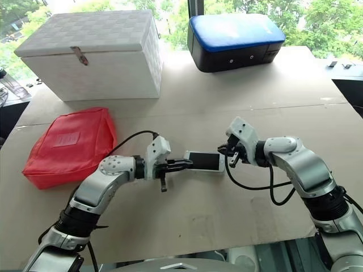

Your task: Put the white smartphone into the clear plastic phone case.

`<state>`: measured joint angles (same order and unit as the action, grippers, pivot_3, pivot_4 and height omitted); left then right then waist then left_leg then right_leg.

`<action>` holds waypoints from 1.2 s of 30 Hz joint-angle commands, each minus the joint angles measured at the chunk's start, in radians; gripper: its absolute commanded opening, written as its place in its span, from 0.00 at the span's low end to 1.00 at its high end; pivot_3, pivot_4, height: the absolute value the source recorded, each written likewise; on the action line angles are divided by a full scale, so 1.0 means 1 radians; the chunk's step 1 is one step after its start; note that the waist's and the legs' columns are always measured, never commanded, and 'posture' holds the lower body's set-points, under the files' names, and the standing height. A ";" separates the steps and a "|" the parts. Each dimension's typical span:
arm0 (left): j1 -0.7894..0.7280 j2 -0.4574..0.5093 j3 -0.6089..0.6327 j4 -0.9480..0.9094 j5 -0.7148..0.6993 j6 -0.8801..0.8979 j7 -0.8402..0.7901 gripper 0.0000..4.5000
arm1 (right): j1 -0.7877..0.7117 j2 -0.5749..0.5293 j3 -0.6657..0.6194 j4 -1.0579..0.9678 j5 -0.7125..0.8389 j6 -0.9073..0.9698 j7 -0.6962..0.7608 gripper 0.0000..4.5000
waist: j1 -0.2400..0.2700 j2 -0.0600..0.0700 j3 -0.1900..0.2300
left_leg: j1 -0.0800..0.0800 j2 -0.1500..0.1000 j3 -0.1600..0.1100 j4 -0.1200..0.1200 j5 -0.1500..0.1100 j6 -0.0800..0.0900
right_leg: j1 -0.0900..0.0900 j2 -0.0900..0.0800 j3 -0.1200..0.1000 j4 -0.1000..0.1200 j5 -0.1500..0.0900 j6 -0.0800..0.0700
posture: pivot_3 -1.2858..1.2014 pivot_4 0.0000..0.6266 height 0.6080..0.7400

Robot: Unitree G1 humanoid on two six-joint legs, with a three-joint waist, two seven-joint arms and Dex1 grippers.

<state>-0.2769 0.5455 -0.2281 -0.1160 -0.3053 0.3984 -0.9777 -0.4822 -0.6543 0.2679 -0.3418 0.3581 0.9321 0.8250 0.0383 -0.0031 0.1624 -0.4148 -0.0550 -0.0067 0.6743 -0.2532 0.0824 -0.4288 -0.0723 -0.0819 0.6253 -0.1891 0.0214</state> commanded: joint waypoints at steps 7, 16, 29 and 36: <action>0.008 -0.024 -0.037 0.039 0.050 -0.034 0.006 0.02 | -0.053 -0.037 0.184 0.140 -0.071 0.044 0.066 0.00 | 0.000 -0.001 -0.004 | 0.004 0.000 0.000 0.001 -0.001 0.002 | 0.003 0.000 0.000 0.000 0.000 0.000 | 0.52 0.24 1.00; 0.019 -0.034 -0.036 0.027 0.062 -0.025 0.020 0.02 | -0.070 0.010 0.286 0.317 -0.140 0.023 0.091 0.00 | -0.002 -0.007 -0.019 | 0.018 0.001 -0.001 -0.001 -0.004 0.006 | 0.016 0.000 -0.001 0.000 -0.005 0.000 | 0.52 0.24 1.00; 0.022 -0.051 -0.032 0.026 0.068 -0.017 0.035 0.02 | 0.019 0.074 0.144 0.348 -0.116 -0.092 0.067 0.00 | 0.000 -0.010 -0.047 | 0.020 0.002 -0.001 -0.002 -0.006 0.001 | 0.017 -0.001 -0.001 0.000 -0.006 0.000 | 0.52 0.24 1.00; 0.024 -0.068 -0.031 0.035 0.073 -0.023 0.039 0.02 | 0.100 0.035 0.049 0.194 -0.008 -0.091 0.167 0.00 | 0.000 0.003 -0.035 | 0.018 0.001 -0.001 -0.004 -0.004 0.005 | 0.015 -0.001 0.000 -0.001 -0.005 0.000 | 0.52 0.24 1.00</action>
<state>-0.2585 0.4817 -0.2483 -0.0881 -0.2388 0.3779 -0.9422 -0.4097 -0.5969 0.2578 -0.1397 0.3624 0.8235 0.9618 0.0382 -0.0002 0.1278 -0.3972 -0.0535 -0.0079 0.6698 -0.2572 0.0880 -0.4137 -0.0729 -0.0826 0.6239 -0.1946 0.0215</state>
